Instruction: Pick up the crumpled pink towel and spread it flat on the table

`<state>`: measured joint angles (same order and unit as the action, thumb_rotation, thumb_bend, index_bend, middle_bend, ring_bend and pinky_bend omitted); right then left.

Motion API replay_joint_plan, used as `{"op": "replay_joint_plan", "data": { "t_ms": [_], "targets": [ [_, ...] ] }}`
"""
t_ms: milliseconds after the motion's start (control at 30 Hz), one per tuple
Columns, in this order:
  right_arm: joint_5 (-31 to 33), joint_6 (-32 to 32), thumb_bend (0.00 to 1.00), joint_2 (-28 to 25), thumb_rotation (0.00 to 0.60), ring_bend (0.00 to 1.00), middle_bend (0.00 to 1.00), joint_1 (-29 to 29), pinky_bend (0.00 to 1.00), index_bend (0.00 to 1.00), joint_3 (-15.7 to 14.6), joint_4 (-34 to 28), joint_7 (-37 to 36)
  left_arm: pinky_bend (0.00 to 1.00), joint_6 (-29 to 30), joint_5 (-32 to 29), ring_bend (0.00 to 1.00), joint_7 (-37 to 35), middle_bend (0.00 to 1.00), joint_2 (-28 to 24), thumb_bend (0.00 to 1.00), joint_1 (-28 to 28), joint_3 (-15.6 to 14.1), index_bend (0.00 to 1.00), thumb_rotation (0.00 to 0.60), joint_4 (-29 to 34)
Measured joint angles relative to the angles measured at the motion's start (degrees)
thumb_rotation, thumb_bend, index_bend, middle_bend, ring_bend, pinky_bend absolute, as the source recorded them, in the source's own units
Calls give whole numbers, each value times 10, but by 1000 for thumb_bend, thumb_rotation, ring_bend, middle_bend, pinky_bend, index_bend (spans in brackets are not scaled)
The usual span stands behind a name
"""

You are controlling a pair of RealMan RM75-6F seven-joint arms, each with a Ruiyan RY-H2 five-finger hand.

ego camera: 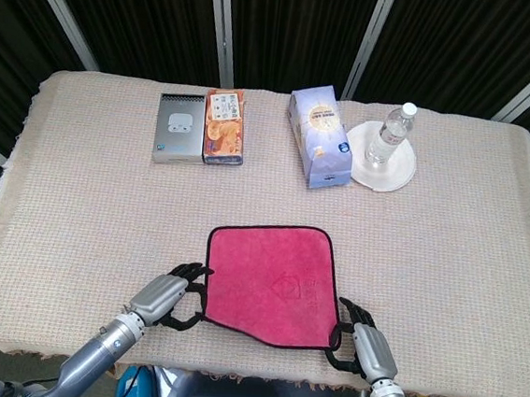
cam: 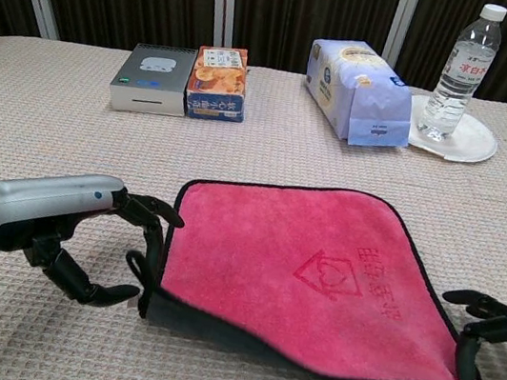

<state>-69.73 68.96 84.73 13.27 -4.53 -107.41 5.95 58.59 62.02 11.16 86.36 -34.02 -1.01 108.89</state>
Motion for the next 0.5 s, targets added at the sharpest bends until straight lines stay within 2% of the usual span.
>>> {"op": "replay_joint_plan", "data": {
  "t_ms": [167,300,500],
  "targets": [
    [10,-24,458,-10,600,0,0,5,0,38,-2,-2,6,0,-20,-24,0,9,39,-6,305,-7,3,330,600,2],
    [17,-40,405,-19,600,0,0,9,0,0,-4,-10,15,0,-31,-33,0,12,26,-15,278,-11,6,250,600,7],
    [12,-41,391,-31,600,0,0,9,0,0,-3,-20,15,0,-39,-32,0,-8,26,-35,272,-12,15,238,600,16]
  ]
}}
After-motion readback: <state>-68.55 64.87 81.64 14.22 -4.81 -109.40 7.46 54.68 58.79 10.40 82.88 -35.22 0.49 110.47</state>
